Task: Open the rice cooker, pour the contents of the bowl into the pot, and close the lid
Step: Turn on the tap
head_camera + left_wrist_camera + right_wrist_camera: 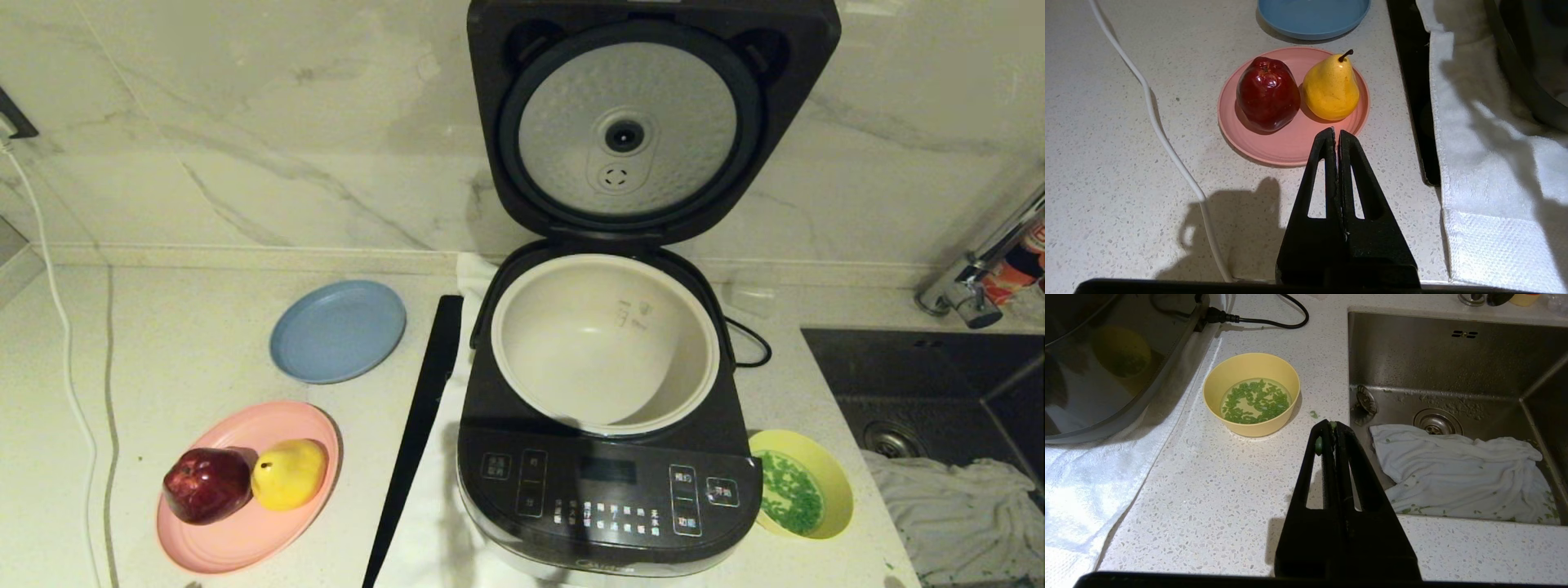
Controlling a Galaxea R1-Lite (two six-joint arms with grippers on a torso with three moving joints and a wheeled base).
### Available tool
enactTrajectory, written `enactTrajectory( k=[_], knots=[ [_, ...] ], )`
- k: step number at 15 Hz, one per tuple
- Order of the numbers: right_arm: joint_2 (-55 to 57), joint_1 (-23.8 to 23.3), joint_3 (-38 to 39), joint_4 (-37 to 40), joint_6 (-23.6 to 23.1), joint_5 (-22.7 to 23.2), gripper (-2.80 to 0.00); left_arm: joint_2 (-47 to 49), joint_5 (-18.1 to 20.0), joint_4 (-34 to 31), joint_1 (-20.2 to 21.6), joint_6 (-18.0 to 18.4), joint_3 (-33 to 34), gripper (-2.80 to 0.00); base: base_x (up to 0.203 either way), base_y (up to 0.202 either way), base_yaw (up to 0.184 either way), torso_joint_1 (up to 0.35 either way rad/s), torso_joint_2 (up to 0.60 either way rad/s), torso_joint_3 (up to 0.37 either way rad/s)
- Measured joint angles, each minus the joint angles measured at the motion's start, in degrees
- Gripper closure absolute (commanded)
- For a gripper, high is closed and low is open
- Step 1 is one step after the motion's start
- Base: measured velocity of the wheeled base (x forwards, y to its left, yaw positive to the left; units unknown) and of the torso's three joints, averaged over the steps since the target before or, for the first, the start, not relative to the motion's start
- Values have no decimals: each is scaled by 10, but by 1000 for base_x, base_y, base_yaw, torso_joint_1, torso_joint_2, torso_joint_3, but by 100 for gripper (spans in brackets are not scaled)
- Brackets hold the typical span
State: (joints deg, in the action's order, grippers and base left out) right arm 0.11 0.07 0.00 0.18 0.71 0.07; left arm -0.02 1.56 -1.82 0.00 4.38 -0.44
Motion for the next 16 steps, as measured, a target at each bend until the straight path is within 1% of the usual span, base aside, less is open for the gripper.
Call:
enactTrajectory(
  k=[12, 16],
  knots=[
    [0, 0, -1, 7, -9, -2, 0, 0, 0, 0, 0, 0, 0, 0, 0, 0, 0, 0, 0, 0],
    [0, -1, -3, 9, 4, -6, 0, 0, 0, 0, 0, 0, 0, 0, 0, 0, 0, 0, 0, 0]
  ],
)
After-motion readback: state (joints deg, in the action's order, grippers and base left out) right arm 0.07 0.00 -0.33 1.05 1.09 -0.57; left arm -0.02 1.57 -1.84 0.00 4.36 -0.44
